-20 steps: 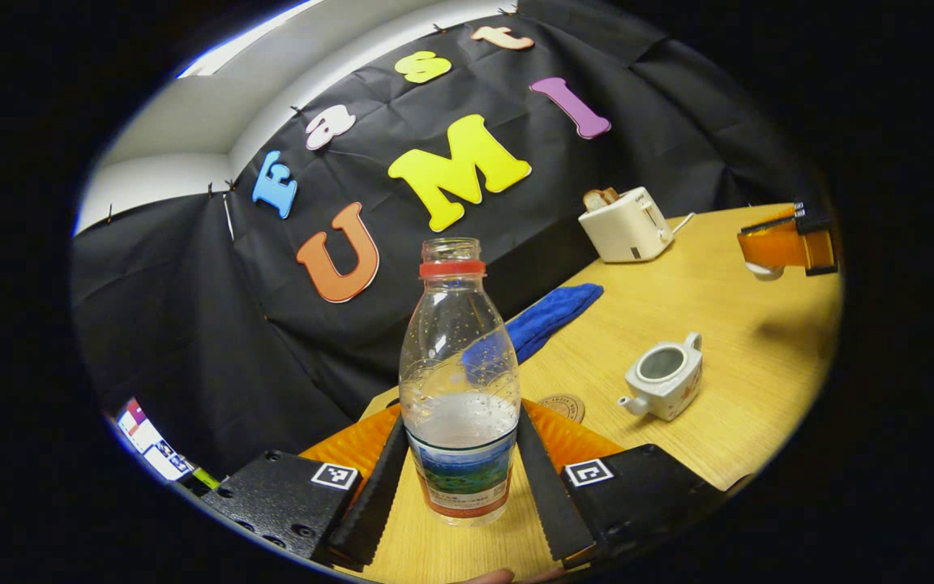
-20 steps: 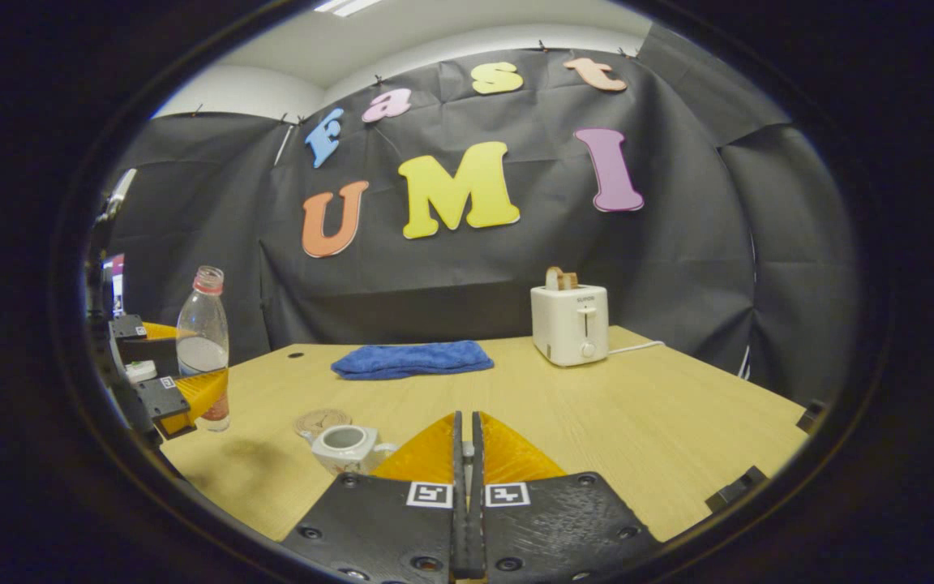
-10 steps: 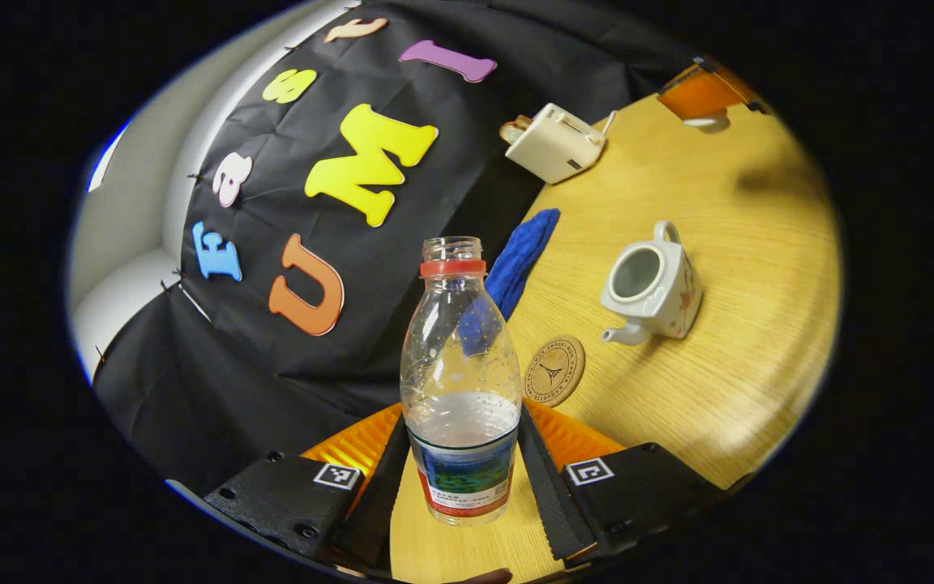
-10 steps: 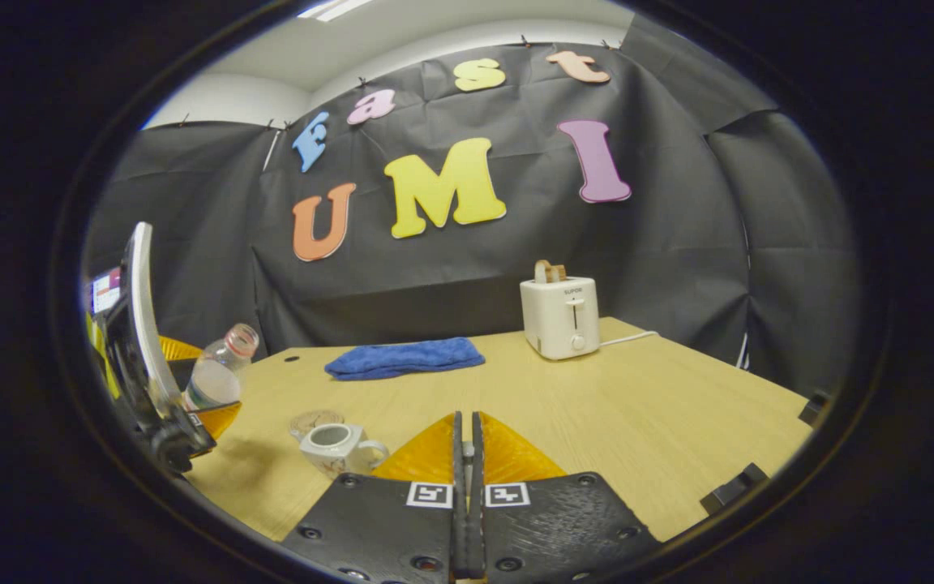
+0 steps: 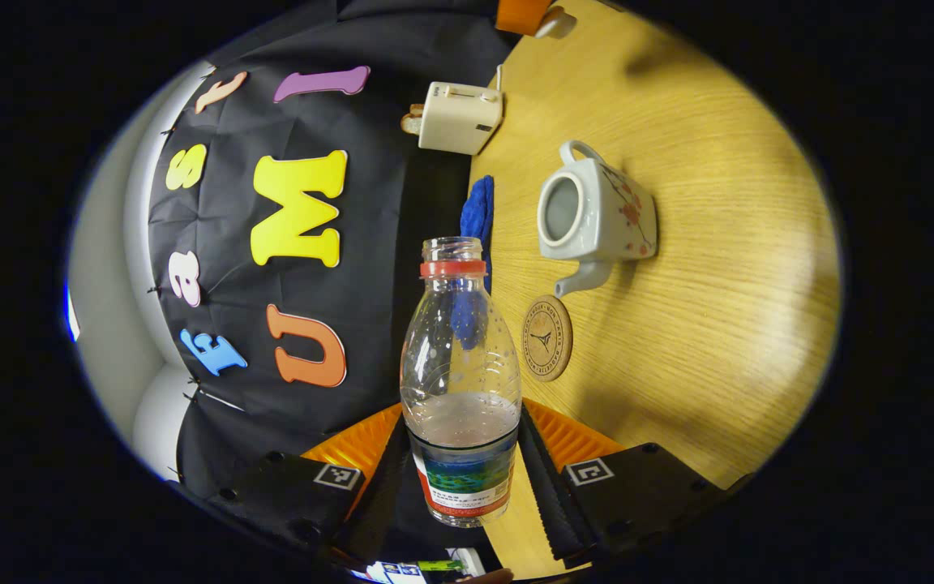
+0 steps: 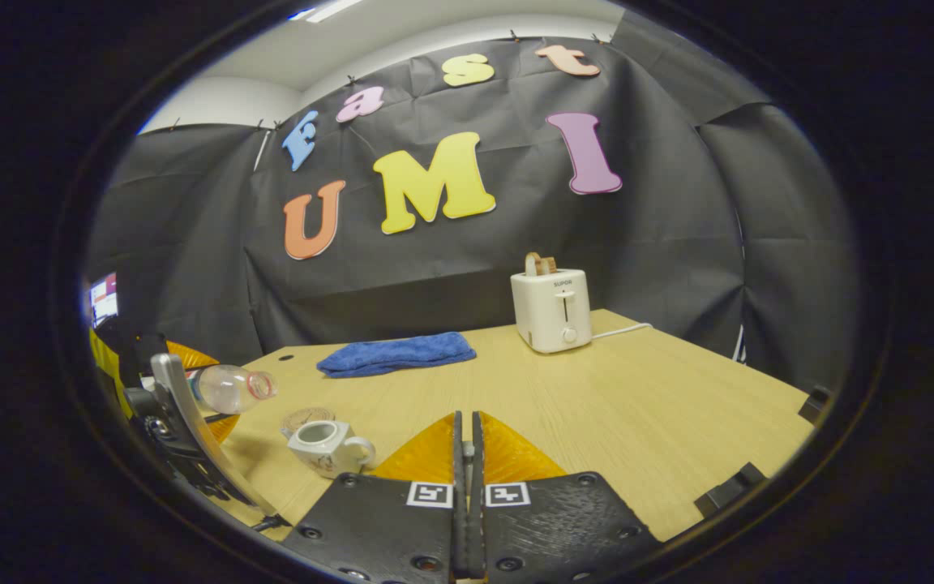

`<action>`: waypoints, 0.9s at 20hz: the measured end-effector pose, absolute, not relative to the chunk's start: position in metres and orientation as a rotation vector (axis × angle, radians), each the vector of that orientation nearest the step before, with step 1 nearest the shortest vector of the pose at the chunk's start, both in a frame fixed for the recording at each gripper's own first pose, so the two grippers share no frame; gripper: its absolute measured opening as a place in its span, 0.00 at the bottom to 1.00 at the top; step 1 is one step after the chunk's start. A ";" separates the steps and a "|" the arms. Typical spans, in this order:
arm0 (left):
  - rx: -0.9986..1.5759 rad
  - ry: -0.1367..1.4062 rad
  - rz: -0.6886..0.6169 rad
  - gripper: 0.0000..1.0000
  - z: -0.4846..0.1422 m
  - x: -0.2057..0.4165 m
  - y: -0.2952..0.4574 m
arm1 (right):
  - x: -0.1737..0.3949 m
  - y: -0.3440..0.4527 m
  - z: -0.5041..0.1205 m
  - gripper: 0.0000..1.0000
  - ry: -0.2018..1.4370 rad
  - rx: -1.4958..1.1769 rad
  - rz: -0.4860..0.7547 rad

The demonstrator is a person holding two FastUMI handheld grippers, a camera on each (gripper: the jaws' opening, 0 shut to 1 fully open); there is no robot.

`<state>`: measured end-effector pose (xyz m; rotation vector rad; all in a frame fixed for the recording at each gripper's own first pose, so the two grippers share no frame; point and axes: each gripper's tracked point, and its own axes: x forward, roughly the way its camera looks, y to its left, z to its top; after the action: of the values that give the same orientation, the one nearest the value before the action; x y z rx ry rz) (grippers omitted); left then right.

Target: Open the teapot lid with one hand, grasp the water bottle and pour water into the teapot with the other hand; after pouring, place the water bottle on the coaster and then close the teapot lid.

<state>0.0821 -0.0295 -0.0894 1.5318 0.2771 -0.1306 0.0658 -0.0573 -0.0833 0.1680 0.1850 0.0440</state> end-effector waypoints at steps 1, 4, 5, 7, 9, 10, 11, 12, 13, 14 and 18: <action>1.587 0.284 -0.137 0.76 -0.088 0.084 -0.029 | 0.066 -0.058 -0.082 0.00 0.179 0.165 0.042; 1.758 0.285 -0.143 0.76 -0.083 0.079 -0.028 | 0.065 -0.056 -0.083 0.00 0.177 0.152 0.038; 1.780 0.293 -0.153 0.76 -0.083 0.078 -0.027 | 0.065 -0.055 -0.082 0.00 0.177 0.147 0.039; 1.810 0.307 -0.159 0.77 -0.083 0.078 -0.028 | 0.064 -0.053 -0.081 0.00 0.177 0.150 0.045; 1.847 0.300 -0.158 0.76 -0.078 0.080 -0.034 | 0.063 -0.054 -0.078 0.00 0.169 0.156 0.042; 1.859 0.297 -0.159 0.76 -0.076 0.082 -0.037 | 0.063 -0.056 -0.078 0.00 0.164 0.154 0.039; 1.869 0.296 -0.158 0.76 -0.077 0.084 -0.040 | 0.064 -0.057 -0.077 0.00 0.162 0.151 0.036; 1.883 0.297 -0.158 0.76 -0.078 0.084 -0.042 | 0.064 -0.060 -0.078 0.00 0.161 0.153 0.031; 1.902 0.293 -0.162 0.80 -0.078 0.085 -0.046 | 0.065 -0.062 -0.078 0.00 0.163 0.158 0.028; 1.917 0.289 -0.165 0.77 -0.078 0.085 -0.050 | 0.065 -0.063 -0.078 0.00 0.165 0.165 0.026; 1.960 0.289 -0.173 0.77 -0.079 0.087 -0.057 | 0.065 -0.067 -0.078 0.00 0.164 0.181 0.018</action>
<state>0.0866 -0.0574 -0.0791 1.9599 0.2890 -0.1733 0.0649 -0.0672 -0.0775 0.1813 0.1635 0.0184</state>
